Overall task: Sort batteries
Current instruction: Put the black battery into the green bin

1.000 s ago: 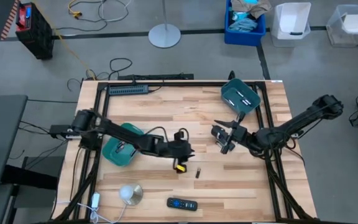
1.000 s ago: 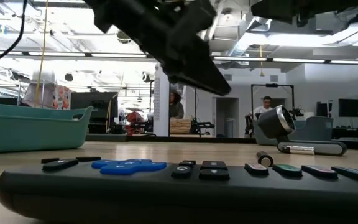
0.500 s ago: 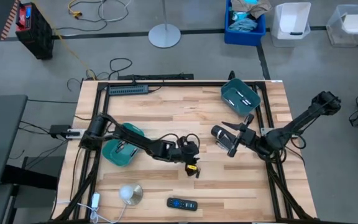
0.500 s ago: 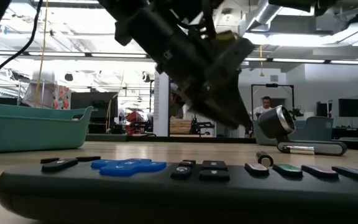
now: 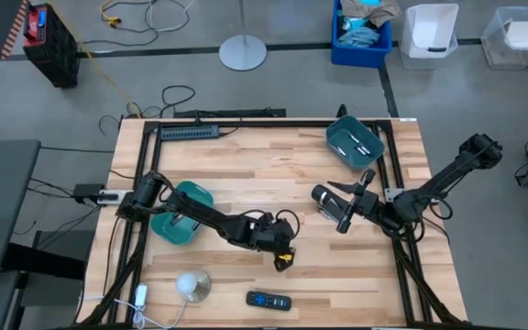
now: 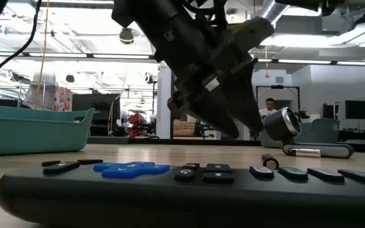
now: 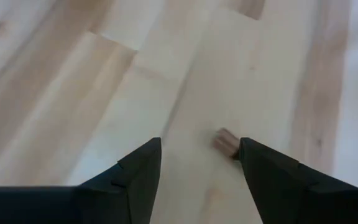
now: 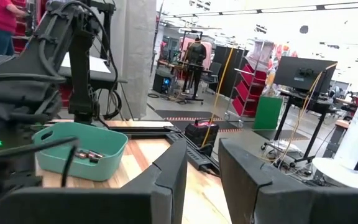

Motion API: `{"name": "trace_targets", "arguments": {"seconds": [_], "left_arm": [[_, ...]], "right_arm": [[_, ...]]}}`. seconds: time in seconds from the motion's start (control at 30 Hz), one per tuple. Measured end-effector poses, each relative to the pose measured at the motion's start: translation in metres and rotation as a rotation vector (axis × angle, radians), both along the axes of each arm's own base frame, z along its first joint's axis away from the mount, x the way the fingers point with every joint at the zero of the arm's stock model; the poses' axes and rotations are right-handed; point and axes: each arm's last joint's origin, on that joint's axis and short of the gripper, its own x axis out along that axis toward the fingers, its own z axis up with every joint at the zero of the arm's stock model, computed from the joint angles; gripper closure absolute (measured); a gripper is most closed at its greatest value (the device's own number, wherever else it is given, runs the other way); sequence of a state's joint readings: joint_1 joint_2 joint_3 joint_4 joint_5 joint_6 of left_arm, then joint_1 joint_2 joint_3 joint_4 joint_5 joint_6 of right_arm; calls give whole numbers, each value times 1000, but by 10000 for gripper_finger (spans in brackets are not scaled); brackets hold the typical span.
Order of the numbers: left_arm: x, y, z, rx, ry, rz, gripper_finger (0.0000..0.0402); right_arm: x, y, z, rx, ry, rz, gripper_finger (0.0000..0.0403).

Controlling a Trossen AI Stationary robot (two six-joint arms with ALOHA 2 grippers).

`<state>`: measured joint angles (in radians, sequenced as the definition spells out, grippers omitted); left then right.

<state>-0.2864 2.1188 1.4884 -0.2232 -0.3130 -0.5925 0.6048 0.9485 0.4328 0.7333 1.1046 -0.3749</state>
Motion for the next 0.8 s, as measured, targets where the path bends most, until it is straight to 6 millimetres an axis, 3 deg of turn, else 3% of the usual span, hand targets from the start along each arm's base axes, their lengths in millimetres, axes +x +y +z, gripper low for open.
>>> {"name": "trace_targets", "arguments": {"seconds": [0.27,0.6,0.8], "left_arm": [[1,-16,-6,-38,-22,-30,188],[7,-22,-29,-90,-41,0,188],[7,-23,-31,-100,-38,14,188]], "right_arm": [[0,0,0,3,-2,1,294],[0,0,0,7,-4,2,294],[0,0,0,8,-4,2,294]]}}
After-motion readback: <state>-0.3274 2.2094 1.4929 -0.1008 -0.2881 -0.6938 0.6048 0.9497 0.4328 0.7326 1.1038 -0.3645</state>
